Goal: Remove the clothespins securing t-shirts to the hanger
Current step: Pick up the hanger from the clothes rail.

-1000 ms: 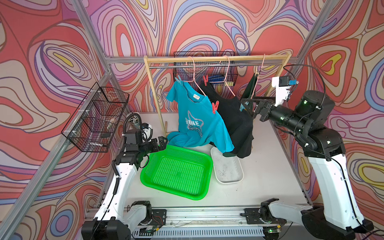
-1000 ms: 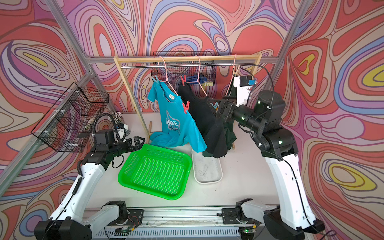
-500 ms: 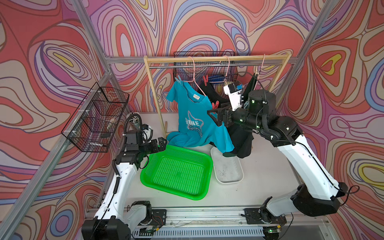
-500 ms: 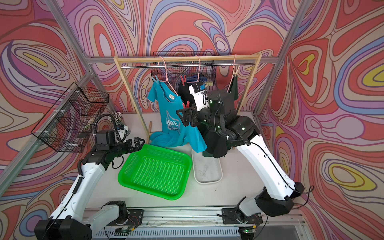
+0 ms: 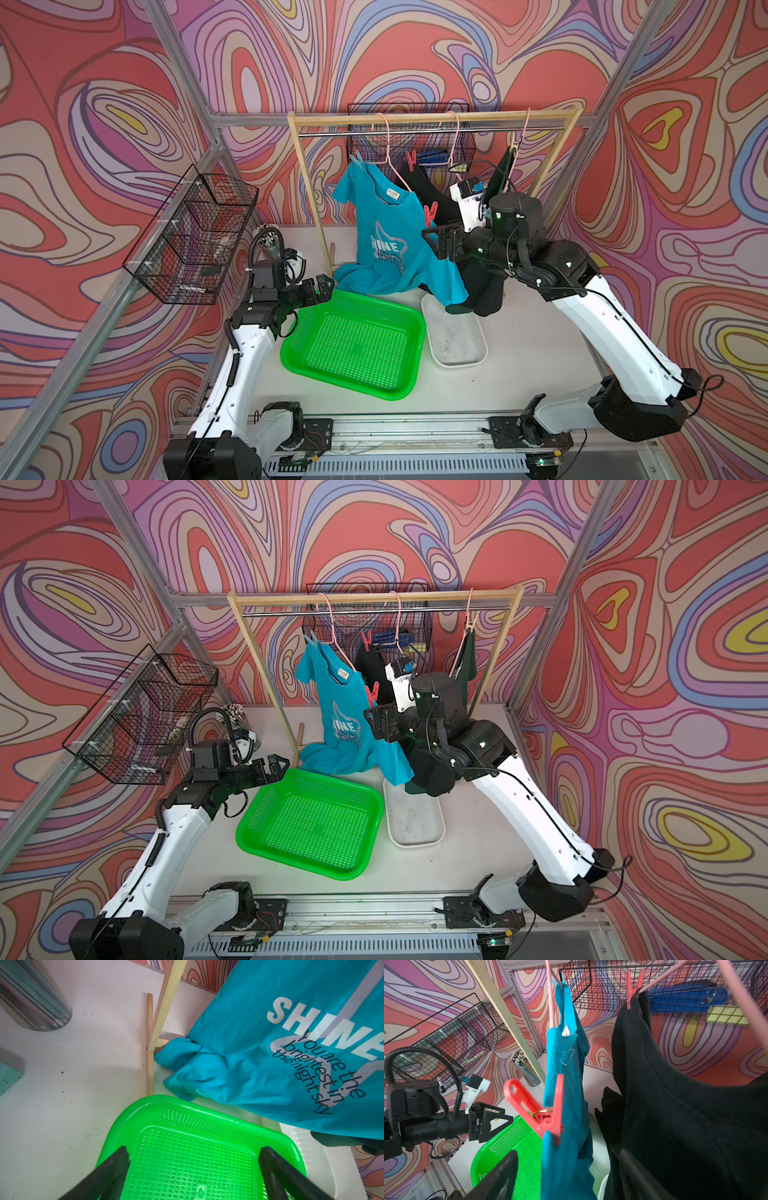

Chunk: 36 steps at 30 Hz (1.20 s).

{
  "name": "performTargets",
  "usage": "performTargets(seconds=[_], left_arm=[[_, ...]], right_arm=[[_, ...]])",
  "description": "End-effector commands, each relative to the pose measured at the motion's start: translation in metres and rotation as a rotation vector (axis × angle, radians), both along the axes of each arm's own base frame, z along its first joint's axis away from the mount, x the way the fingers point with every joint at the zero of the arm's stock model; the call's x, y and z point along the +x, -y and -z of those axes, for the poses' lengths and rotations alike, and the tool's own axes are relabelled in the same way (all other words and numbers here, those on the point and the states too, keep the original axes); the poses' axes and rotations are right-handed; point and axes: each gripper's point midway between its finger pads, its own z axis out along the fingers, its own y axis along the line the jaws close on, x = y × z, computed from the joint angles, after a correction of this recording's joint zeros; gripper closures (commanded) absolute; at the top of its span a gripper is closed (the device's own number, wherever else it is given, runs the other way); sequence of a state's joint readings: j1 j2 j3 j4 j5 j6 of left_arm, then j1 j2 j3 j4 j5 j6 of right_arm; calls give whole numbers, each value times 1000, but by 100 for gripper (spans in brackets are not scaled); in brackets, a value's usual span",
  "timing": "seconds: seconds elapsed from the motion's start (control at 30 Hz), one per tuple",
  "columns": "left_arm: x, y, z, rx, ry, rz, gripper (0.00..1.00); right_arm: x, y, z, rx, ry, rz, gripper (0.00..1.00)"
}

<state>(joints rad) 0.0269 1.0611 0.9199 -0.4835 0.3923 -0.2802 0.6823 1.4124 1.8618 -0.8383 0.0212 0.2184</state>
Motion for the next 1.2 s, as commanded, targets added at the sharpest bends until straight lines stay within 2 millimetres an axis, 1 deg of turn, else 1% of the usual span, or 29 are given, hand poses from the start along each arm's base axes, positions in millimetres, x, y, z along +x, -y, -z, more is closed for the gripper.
performTargets(seconds=[0.0, 0.07, 0.17, 0.27, 0.5, 0.6, 0.67, 0.8, 1.0, 1.17], left_arm=[[-4, 1, 2, 9, -23, 11, 0], [-5, 1, 2, 9, -26, 11, 0], [-4, 1, 4, 7, -33, 11, 0], [-4, 0, 5, 9, -43, 9, 0], [-4, 0, 6, 9, -49, 7, 0], [-5, 0, 6, 12, -49, 8, 0], [-5, 0, 5, 12, -48, 7, 0], [-5, 1, 6, 9, -49, 10, 0], [-5, 0, 5, 8, -49, 8, 0], [-5, 0, 7, 10, -56, 6, 0]], right_arm=[[-1, 3, 2, 4, -14, 21, 28], [0, 3, 2, 7, -15, 24, 32], [1, 2, 2, 9, -12, 25, 41], [2, 0, 2, 9, -14, 20, 48], [7, -5, 7, -10, -29, 15, 57], [8, -6, 9, -18, -37, 13, 63], [8, -7, 10, -19, -37, 7, 70], [7, -10, 4, -4, -22, -9, 81], [4, -17, -11, 38, 20, -53, 99], [4, -25, -34, 87, 80, -95, 100]])
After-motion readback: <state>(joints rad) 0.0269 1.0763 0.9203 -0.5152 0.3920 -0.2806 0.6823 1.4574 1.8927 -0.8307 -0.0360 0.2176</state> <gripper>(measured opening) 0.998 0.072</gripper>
